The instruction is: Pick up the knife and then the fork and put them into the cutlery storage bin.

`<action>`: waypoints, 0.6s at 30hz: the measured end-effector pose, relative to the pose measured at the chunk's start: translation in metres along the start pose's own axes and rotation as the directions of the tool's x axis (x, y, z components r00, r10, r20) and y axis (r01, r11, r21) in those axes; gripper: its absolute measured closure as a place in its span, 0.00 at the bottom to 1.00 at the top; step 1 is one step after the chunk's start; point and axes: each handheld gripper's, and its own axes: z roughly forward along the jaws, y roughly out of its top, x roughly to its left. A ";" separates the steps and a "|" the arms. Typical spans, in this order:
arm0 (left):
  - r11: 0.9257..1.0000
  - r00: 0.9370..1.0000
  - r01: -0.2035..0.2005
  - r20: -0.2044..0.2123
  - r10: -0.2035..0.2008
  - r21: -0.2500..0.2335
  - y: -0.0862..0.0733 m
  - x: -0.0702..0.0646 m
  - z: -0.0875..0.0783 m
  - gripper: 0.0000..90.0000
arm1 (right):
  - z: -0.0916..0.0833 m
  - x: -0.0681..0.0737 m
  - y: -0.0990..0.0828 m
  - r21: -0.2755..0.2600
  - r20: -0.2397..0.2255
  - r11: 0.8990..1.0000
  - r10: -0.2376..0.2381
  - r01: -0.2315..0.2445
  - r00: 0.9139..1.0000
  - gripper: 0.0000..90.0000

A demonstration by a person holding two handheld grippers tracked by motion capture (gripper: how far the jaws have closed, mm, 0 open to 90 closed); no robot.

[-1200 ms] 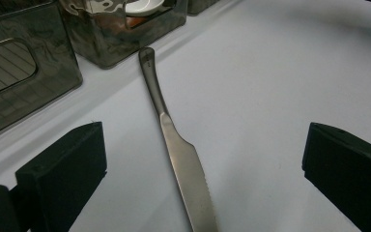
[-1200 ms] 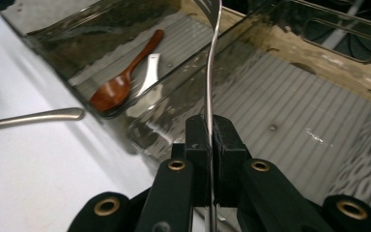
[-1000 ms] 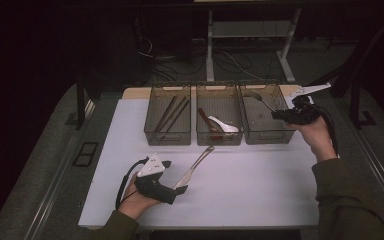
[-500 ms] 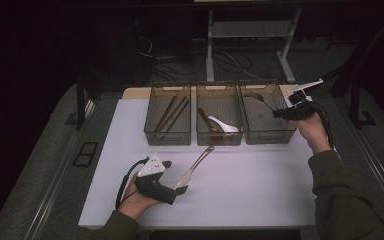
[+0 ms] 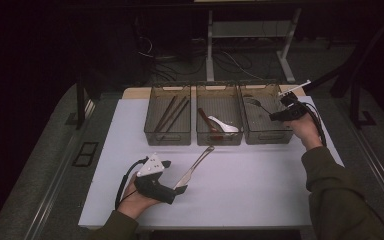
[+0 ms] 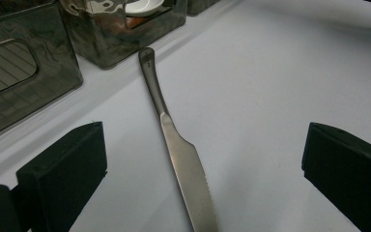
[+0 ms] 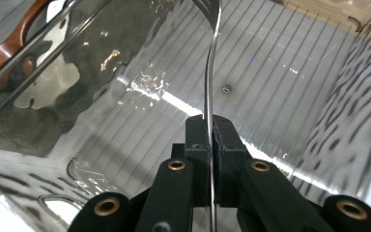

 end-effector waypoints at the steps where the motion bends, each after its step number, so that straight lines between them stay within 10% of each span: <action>1: 1.000 1.000 0.001 0.002 -0.001 0.001 0.000 0.000 0.000 0.01 | 0.002 0.000 0.000 0.003 0.002 1.000 -0.004 0.004 1.000 0.96; 18: 1.000 1.000 0.001 0.006 -0.001 0.001 0.000 0.000 0.001 0.01 | 0.018 0.010 0.002 0.118 0.056 0.991 -0.078 0.070 0.995 0.95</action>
